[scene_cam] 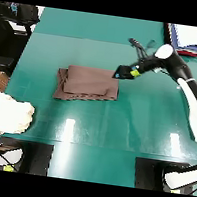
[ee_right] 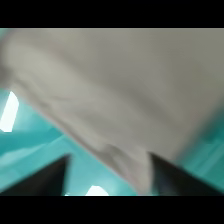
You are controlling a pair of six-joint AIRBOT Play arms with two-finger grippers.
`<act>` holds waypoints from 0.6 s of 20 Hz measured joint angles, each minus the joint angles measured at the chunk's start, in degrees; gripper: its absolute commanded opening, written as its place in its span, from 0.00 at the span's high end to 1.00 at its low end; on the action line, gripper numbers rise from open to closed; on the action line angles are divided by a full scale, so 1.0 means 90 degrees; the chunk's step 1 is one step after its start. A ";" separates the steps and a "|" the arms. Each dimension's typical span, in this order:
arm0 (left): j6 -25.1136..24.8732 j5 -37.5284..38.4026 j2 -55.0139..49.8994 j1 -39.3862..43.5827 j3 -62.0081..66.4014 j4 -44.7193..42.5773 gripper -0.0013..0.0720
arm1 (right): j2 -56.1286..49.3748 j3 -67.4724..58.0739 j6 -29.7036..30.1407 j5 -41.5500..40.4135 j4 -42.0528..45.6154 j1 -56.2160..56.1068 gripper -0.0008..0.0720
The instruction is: Fold the shirts.
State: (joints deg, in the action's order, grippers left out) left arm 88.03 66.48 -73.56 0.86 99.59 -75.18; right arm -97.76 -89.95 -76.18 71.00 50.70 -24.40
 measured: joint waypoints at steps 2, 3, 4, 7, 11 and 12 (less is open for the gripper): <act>0.0000 0.0007 -0.0019 0.0010 0.0000 0.0090 0.95 | 0.0085 0.0704 -0.0194 -0.0233 -0.0061 0.0432 0.07; -0.0002 0.0005 -0.0029 0.0024 -0.0002 0.0119 0.95 | 0.0083 0.0933 -0.0255 -0.0369 -0.0192 0.0556 0.07; -0.0019 -0.0002 -0.0034 0.0051 -0.0002 0.0151 0.95 | 0.0032 0.1107 -0.0289 -0.0452 -0.0352 0.0624 0.11; -0.0100 -0.0063 -0.0046 0.0182 -0.0002 0.0192 0.95 | -0.0231 0.1399 -0.0282 -0.0799 -0.0862 0.0619 0.13; -0.0146 -0.0209 -0.0051 0.0406 0.0000 0.0236 0.95 | -0.0733 0.1234 -0.0080 -0.1127 -0.1712 0.0253 0.35; -0.0148 -0.0236 -0.0051 0.0457 -0.0002 0.0231 0.95 | -0.0882 0.1064 -0.0036 -0.1180 -0.1785 0.0131 0.52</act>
State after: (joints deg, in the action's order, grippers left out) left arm 86.70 64.36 -74.02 4.97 99.57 -73.10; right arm -105.69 -80.38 -76.51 60.38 34.63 -23.22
